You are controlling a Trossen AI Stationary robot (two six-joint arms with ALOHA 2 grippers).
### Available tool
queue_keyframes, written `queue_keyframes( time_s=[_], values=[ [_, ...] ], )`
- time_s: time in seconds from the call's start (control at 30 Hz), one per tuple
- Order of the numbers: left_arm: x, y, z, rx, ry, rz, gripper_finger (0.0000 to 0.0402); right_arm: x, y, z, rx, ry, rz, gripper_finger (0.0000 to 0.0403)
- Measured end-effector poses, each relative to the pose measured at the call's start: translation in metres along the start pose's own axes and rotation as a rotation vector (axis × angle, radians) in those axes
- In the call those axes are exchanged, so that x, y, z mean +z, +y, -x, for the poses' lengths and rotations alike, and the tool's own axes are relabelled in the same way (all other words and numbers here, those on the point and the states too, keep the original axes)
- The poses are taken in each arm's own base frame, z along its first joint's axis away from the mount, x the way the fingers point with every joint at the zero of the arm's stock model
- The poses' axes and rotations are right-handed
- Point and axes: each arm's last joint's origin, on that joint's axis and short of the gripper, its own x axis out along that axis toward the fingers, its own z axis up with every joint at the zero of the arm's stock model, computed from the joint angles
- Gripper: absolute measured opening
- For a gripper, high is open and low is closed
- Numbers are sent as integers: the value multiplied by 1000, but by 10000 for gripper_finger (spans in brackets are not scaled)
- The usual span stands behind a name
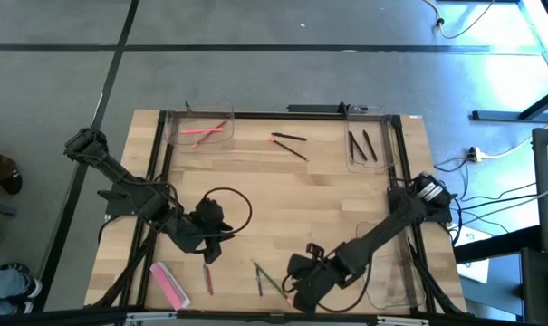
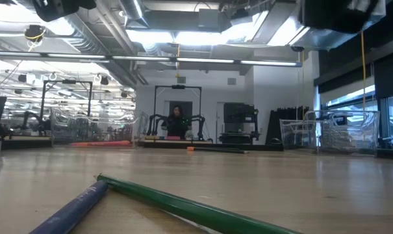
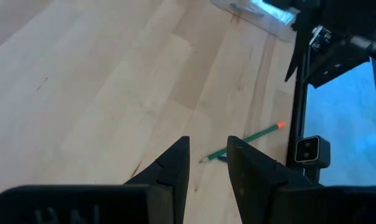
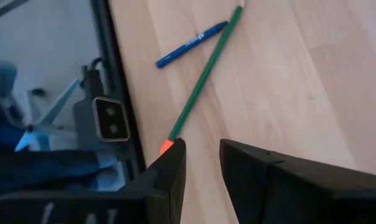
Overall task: Sort crayons/erasers/pens/pencils in bins
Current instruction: Put the green pencil into the top left transparent bin
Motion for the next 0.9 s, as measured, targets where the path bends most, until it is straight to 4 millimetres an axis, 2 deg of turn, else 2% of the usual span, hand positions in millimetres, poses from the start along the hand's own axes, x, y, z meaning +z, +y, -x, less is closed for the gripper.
queue_keyframes(
  time_s=[0.23,0.4,0.5,0.7,0.9],
  values=[
    [0,0,0,1,1,-49,98,-7,4,-25,5,-13,-83,100],
    [0,0,0,3,3,-53,98,-8,11,-40,82,-18,-95,100],
    [0,1,0,4,4,-53,98,-15,16,-46,101,-6,-79,100],
    [0,1,0,4,4,-69,98,-32,24,-47,102,1,33,100],
    [0,1,0,4,4,-77,98,-37,29,-45,44,-113,184,100]
  ],
)
